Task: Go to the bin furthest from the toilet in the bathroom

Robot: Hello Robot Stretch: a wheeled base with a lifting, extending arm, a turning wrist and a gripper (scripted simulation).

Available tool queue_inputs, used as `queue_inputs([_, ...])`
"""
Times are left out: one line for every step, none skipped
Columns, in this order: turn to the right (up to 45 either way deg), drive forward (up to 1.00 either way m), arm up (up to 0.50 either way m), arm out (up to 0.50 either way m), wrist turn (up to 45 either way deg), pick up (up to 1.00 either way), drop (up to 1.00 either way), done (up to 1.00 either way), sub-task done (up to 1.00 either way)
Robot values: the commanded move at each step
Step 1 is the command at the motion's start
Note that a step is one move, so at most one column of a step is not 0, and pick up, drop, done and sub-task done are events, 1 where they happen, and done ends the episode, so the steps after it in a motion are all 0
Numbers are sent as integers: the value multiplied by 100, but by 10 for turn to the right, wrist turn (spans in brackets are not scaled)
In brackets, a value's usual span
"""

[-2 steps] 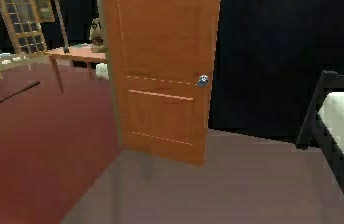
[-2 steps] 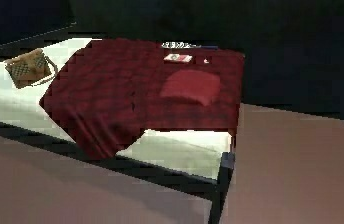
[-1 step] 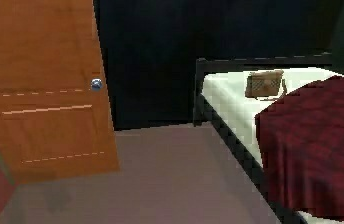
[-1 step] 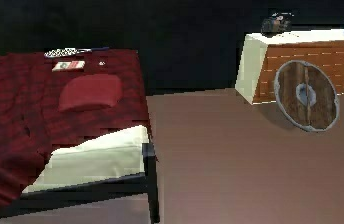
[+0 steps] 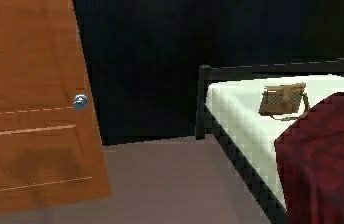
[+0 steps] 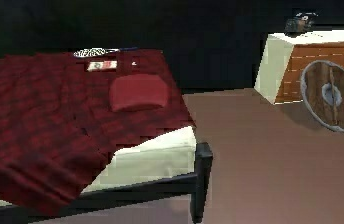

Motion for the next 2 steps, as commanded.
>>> queue_inputs([-450,0,0,0,0,0,0,0,0])
queue_inputs([-420,0,0,0,0,0,0,0,0])
